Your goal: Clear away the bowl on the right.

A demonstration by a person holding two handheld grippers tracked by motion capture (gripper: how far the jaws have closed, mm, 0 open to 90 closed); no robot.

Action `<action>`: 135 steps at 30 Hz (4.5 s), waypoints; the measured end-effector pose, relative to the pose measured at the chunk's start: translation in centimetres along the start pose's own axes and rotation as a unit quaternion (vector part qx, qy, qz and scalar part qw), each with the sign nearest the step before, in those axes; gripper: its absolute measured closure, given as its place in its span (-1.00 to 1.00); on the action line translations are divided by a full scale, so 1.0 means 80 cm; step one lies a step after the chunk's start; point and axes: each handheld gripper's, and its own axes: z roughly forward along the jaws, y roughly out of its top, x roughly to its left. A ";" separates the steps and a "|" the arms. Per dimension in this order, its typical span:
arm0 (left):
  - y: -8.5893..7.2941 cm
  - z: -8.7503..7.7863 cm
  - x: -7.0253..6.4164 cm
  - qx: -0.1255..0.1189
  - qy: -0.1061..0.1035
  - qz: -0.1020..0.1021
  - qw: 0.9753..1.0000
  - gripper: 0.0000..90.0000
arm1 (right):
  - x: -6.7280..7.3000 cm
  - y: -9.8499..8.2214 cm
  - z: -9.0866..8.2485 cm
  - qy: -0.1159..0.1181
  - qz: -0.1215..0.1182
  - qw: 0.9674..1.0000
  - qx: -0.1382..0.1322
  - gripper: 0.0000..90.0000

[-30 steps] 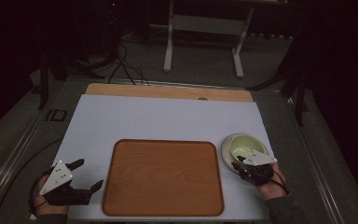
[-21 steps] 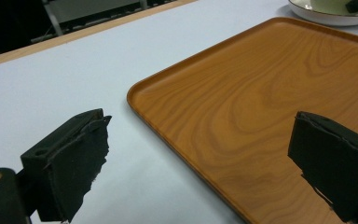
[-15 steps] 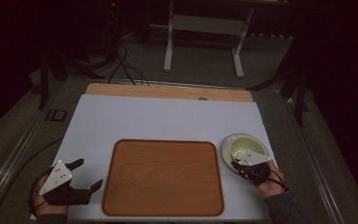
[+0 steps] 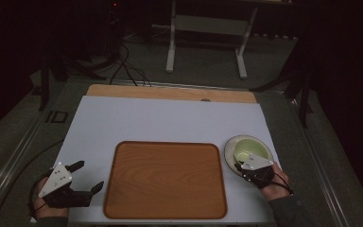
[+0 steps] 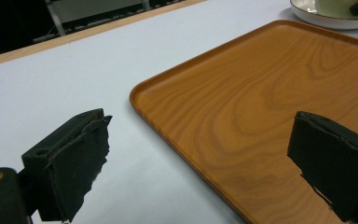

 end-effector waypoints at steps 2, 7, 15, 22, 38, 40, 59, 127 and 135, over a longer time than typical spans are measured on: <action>0.000 0.000 0.000 0.000 0.000 0.000 1.000 -0.89 | 0.000 0.001 -0.001 -0.002 0.000 1.000 -0.001 0.82; 0.000 0.000 0.000 0.000 0.001 -0.001 1.000 -0.89 | 0.000 0.004 -0.003 -0.003 -0.003 1.000 -0.003 0.81; 0.000 0.000 0.001 0.000 0.002 -0.002 1.000 -0.89 | 0.000 0.008 -0.005 -0.008 -0.008 1.000 -0.006 0.81; 0.000 0.000 0.001 0.000 0.003 -0.002 1.000 -0.88 | -0.001 0.014 -0.010 -0.010 -0.013 1.000 -0.013 0.81; 0.000 -0.001 0.001 -0.001 0.004 -0.002 1.000 -0.89 | 0.001 0.032 -0.016 -0.014 -0.025 0.999 -0.029 0.81; 0.000 -0.001 0.001 -0.001 0.004 -0.002 1.000 -0.88 | 0.002 0.034 -0.017 -0.014 -0.025 0.999 -0.031 0.81; 0.000 -0.002 0.002 -0.005 0.006 -0.005 1.000 -0.88 | 0.006 0.057 -0.021 -0.014 -0.040 0.998 -0.051 0.81; -0.001 -0.004 0.004 -0.012 0.011 -0.011 1.000 -0.88 | 0.055 0.127 -0.005 0.028 -0.096 0.990 -0.101 0.81; -0.001 -0.005 0.004 -0.012 0.012 -0.011 1.000 -0.88 | 0.064 0.130 -0.001 0.032 -0.104 0.989 -0.104 0.80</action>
